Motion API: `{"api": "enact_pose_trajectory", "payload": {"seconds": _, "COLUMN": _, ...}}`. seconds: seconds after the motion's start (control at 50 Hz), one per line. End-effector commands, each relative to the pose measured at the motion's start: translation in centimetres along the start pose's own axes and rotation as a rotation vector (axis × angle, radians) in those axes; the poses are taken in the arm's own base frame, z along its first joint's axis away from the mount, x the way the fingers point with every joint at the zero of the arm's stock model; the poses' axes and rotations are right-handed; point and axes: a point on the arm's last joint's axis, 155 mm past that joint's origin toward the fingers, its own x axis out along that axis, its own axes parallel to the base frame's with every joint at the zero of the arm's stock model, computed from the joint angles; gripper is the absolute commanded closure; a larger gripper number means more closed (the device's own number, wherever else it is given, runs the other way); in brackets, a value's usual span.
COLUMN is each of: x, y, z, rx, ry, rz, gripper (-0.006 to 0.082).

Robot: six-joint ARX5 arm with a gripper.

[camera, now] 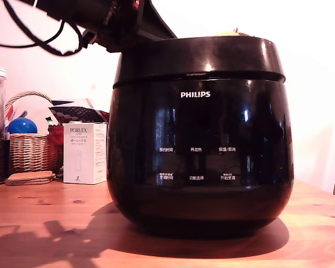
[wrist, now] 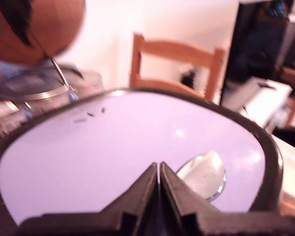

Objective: Close the rice cooker by pressing the lid down with medium force

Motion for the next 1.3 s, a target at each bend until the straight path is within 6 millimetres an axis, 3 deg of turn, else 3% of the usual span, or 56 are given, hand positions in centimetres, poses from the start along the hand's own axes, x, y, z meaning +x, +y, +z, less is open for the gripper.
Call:
{"api": "enact_pose_trajectory", "payload": {"seconds": 0.0, "x": -0.1, "y": 0.3, "z": -4.9, "rx": -0.018, "ry": 0.119, "rz": 0.012, "gripper": 0.0788}}
{"api": "enact_pose_trajectory", "payload": {"seconds": 0.3, "x": -0.5, "y": 0.7, "z": -7.3, "rx": -0.037, "ry": 0.203, "rz": 0.030, "gripper": 0.0788}}
{"api": "enact_pose_trajectory", "payload": {"seconds": 0.7, "x": 0.2, "y": 0.6, "z": -14.4, "rx": -0.078, "ry": 0.411, "rz": 0.034, "gripper": 0.0788}}
{"api": "enact_pose_trajectory", "payload": {"seconds": 0.98, "x": 0.6, "y": 0.4, "z": -15.1, "rx": -0.056, "ry": 0.381, "rz": 0.046, "gripper": 0.0788}}
{"api": "enact_pose_trajectory", "payload": {"seconds": 1.18, "x": 0.1, "y": 0.8, "z": -16.7, "rx": -0.056, "ry": 0.407, "rz": 0.064, "gripper": 0.0788}}
{"api": "enact_pose_trajectory", "payload": {"seconds": 1.28, "x": 0.2, "y": 0.8, "z": -16.3, "rx": -0.054, "ry": 0.385, "rz": 0.064, "gripper": 0.0788}}
